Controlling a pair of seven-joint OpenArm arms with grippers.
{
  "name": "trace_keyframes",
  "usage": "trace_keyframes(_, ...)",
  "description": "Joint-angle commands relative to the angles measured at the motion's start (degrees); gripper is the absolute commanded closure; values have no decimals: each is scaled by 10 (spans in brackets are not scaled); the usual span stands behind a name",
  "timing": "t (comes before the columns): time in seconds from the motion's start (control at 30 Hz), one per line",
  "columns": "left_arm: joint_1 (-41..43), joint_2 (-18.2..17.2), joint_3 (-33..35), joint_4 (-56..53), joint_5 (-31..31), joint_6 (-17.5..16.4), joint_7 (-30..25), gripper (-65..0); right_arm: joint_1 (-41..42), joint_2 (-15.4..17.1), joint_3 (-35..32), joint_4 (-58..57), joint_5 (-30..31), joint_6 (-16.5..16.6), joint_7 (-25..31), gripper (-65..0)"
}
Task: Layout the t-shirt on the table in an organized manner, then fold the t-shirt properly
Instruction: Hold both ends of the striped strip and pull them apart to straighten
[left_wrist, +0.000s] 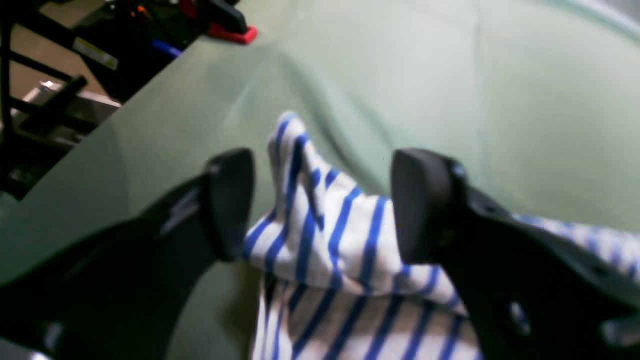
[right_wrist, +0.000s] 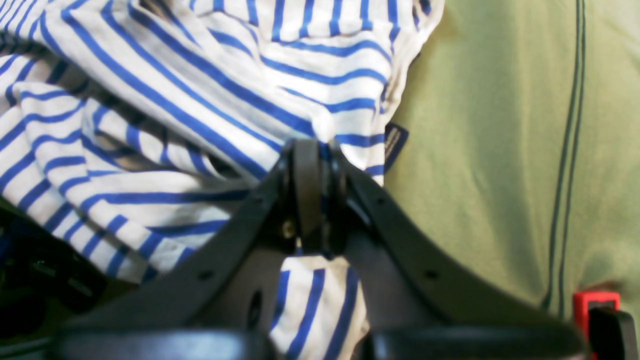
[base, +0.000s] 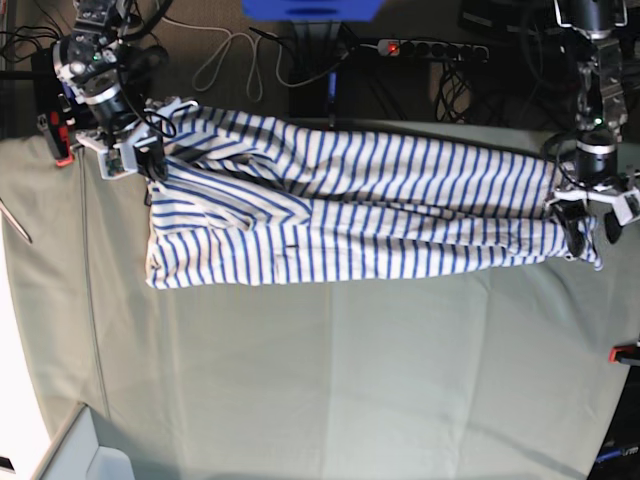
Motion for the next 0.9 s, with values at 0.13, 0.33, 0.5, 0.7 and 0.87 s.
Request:
trace_keyframes(0.13, -2, -12, -45, 44, -44, 2, -18, -420, 5, 1, 0, 8, 8, 6, 13, 0)
trace_keyframes(0.33, -99, -8, -93, 42, -45, 3, 99, -375, 9, 1, -19, 8, 7, 6, 13, 0)
trace_keyframes(0.5, -188, -12, -97, -20, -42, 3, 216, -263, 9, 1, -35, 9, 6, 6, 13, 0)
trace_keyframes(0.7, -233, -6, -98, -116, 38, 3, 245, -201, 10, 1, -35, 9, 6, 6, 13, 0)
trace_keyframes(0.87, -198, 10, -101, -135, 53, -2, 262, -186, 11, 1, -34, 9, 6, 6, 13, 0)
